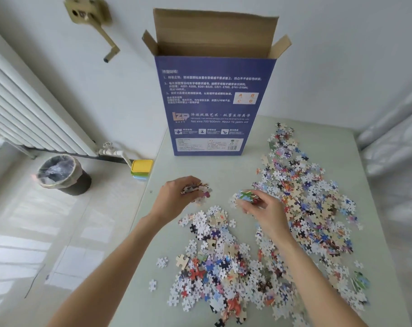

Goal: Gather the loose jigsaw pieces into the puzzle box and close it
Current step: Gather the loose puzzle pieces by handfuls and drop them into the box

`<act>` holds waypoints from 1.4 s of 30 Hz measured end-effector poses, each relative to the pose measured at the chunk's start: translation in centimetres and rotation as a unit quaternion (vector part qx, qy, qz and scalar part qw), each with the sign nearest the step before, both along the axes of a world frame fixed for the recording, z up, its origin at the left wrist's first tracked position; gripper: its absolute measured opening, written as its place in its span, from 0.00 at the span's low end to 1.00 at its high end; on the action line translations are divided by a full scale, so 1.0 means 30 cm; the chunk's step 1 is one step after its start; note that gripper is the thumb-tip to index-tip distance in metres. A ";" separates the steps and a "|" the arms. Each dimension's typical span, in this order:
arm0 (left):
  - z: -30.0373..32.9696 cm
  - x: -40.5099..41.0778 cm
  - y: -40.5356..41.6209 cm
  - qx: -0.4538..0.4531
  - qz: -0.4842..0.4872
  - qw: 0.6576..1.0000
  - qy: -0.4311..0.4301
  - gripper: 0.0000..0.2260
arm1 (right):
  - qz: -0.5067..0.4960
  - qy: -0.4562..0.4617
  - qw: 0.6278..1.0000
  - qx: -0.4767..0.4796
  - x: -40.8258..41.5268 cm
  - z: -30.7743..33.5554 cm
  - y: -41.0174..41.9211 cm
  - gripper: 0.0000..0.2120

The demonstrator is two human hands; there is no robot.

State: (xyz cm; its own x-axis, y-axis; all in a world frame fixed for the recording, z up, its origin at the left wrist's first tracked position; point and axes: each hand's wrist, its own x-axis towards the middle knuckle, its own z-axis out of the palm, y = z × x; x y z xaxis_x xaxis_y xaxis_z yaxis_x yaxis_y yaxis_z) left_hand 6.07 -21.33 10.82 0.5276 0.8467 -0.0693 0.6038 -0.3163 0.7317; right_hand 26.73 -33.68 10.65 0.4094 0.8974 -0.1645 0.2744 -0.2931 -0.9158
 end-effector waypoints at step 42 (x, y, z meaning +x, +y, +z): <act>0.543 0.185 0.741 0.280 -0.084 0.955 0.042 0.04 | 0.361 -0.540 0.742 0.165 0.181 0.632 1.035 0.07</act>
State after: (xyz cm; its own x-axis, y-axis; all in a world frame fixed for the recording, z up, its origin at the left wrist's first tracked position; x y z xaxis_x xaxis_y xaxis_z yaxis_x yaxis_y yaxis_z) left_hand 11.63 0.90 27.10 0.6723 0.6664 0.3225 0.5581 -0.7424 0.3705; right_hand 32.16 -2.63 29.60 -0.4648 0.8654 0.1874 0.8771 0.4789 -0.0363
